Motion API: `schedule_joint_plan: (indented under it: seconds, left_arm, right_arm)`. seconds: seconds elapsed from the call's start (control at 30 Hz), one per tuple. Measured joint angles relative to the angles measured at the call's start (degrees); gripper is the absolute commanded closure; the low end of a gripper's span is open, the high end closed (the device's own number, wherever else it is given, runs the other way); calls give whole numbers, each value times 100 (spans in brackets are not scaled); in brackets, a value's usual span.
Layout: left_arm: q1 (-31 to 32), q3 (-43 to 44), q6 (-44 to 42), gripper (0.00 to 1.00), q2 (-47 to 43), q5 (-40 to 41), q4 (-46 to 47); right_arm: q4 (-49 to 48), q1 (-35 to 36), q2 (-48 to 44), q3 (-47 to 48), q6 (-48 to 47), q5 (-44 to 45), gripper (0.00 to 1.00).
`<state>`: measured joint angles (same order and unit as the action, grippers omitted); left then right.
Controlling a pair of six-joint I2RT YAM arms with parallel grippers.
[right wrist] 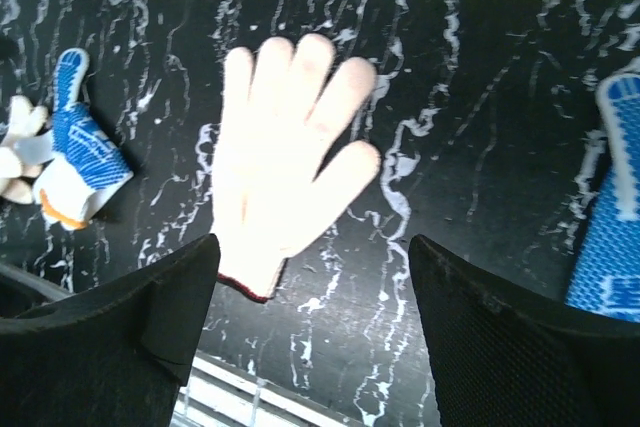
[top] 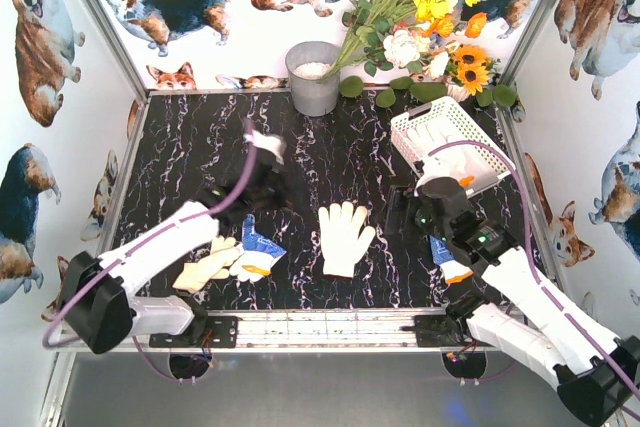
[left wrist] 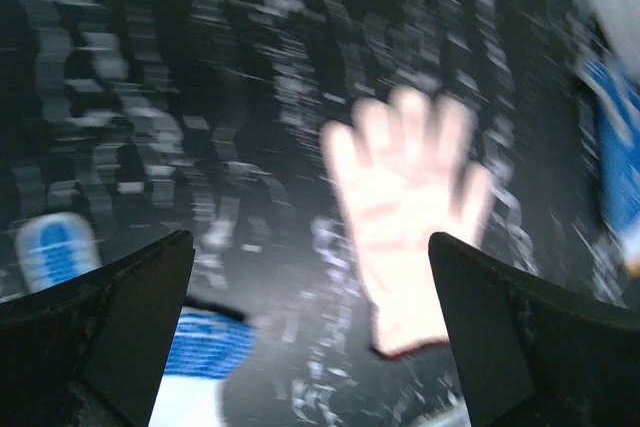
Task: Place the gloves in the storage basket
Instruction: Pick up the glove from the center of the board.
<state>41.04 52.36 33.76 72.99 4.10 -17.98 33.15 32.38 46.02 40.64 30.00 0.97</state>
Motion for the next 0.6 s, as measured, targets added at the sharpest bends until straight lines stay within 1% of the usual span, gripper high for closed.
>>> schedule_joint_plan:
  seconds: [0.17, 0.27, 0.43, 0.5, 0.6]
  left_arm:
    - [-1602, 92, -20, 0, -120, 310, -984]
    - [-2256, 205, 138, 0, -136, 634, -1738]
    - [-2632, 334, 831, 0, -317, 1235, -2673]
    - [-2763, 297, 1088, 4, -372, 1368, -2868]
    - [-2881, 22, 1491, 12, -428, 1419, -2966]
  right_arm:
    - [448, -269, -149, 116, -398, 181, 16]
    - [680, -391, -219, 116, -444, 262, 14]
    - [957, -533, -245, 114, -389, 299, 14]
    - [1029, -562, -247, 114, -304, 295, 14]
    - [1043, -592, -249, 98, -179, 236, 14]
